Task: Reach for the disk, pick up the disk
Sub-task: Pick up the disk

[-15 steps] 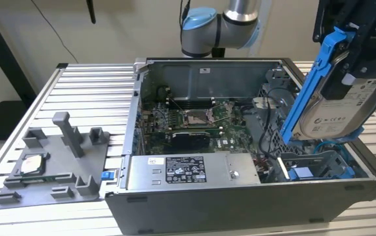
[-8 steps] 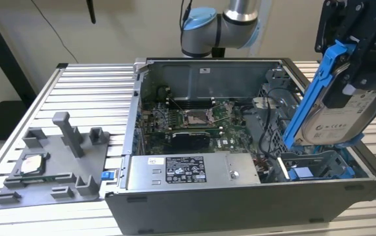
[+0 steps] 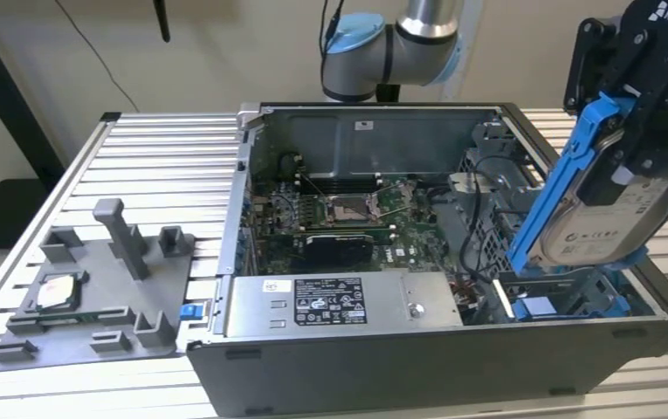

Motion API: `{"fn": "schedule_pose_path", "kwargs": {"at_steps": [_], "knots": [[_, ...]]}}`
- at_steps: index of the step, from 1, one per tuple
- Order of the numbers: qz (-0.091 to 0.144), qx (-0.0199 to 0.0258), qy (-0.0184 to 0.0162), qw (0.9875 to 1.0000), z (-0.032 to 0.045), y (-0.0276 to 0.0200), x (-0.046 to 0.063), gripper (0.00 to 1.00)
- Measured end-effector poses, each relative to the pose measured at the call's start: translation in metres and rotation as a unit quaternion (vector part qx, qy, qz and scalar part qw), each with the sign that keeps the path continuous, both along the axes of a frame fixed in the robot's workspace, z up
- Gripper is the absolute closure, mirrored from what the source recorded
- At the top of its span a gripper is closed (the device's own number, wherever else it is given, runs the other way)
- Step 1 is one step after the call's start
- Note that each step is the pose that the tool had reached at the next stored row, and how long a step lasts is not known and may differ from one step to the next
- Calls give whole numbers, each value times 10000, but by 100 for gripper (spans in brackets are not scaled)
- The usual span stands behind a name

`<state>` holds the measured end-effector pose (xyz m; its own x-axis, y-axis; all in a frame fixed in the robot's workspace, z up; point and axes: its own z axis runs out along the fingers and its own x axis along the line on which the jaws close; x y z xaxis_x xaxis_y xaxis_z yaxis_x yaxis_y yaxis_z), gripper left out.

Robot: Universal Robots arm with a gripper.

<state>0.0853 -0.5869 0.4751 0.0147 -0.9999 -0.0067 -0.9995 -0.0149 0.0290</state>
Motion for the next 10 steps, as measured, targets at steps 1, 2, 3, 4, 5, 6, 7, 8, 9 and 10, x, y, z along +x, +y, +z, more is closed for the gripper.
{"fn": "schedule_pose_path", "kwargs": {"at_steps": [1,2,3,4,5,6,7,8,9,10], "knots": [[-6,0,0,10000,-10,0,15,100],[-13,-1,0,10000,-16,0,33,100],[-21,0,0,10000,-25,0,52,100],[-27,0,0,10000,-35,0,71,100],[-32,0,0,10000,-45,0,91,100],[-38,-1,0,10000,-57,0,115,100],[-43,0,0,10000,-70,0,137,100],[-47,-1,0,10000,-83,0,158,100],[-50,-1,0,10000,-96,0,179,100],[-54,0,1,10000,-110,0,200,100]]}}
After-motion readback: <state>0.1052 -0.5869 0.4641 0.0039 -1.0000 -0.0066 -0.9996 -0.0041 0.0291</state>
